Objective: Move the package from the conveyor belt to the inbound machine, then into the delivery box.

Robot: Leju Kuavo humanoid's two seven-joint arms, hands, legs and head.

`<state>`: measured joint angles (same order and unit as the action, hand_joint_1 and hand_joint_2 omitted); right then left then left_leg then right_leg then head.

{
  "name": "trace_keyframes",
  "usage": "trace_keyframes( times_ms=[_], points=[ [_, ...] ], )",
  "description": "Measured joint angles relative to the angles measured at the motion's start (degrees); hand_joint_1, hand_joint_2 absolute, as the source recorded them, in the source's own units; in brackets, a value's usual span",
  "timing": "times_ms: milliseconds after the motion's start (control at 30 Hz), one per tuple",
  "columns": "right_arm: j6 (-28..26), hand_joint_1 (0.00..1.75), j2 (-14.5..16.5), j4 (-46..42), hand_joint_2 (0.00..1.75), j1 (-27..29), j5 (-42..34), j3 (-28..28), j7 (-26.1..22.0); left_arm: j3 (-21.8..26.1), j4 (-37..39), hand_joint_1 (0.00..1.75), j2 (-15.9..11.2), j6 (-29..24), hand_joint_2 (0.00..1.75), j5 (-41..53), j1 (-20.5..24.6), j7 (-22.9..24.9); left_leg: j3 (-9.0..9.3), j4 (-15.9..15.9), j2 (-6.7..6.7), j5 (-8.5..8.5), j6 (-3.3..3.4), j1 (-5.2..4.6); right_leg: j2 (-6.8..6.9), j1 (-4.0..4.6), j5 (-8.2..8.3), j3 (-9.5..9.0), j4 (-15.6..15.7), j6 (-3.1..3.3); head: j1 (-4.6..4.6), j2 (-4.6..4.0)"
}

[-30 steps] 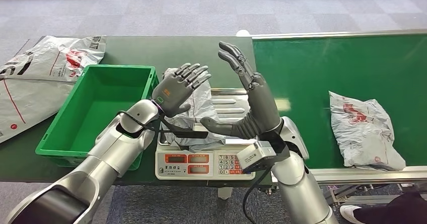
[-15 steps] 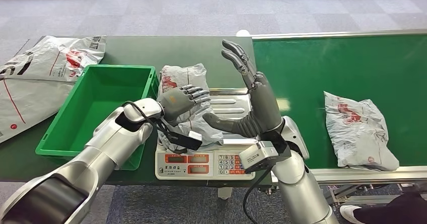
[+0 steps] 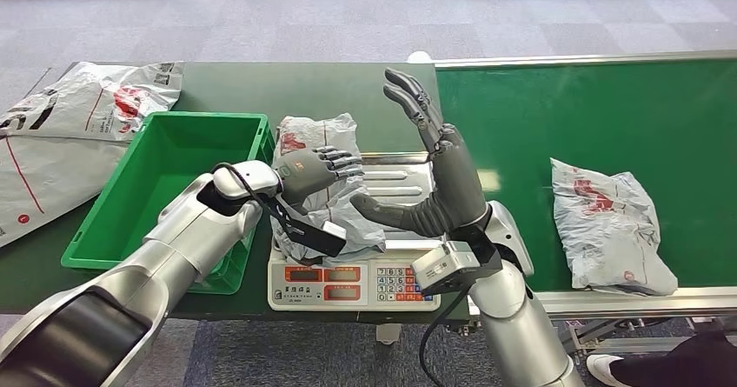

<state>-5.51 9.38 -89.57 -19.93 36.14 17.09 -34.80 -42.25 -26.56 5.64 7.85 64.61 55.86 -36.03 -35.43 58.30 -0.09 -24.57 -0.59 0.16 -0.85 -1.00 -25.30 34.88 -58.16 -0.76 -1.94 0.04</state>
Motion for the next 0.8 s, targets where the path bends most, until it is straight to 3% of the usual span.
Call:
trace_keyframes(
  times_ms=[800],
  points=[
    [0.0,0.0,-0.01,0.0,1.75,0.01,0.01,0.0,0.0,-0.59,0.51,0.0,0.0,0.0,1.75,0.0,0.17,-0.03,0.0,0.0,0.0,0.0,0.0,0.0,0.0,0.0,0.0,0.0,0.0,0.0,0.0,0.0]
  ],
)
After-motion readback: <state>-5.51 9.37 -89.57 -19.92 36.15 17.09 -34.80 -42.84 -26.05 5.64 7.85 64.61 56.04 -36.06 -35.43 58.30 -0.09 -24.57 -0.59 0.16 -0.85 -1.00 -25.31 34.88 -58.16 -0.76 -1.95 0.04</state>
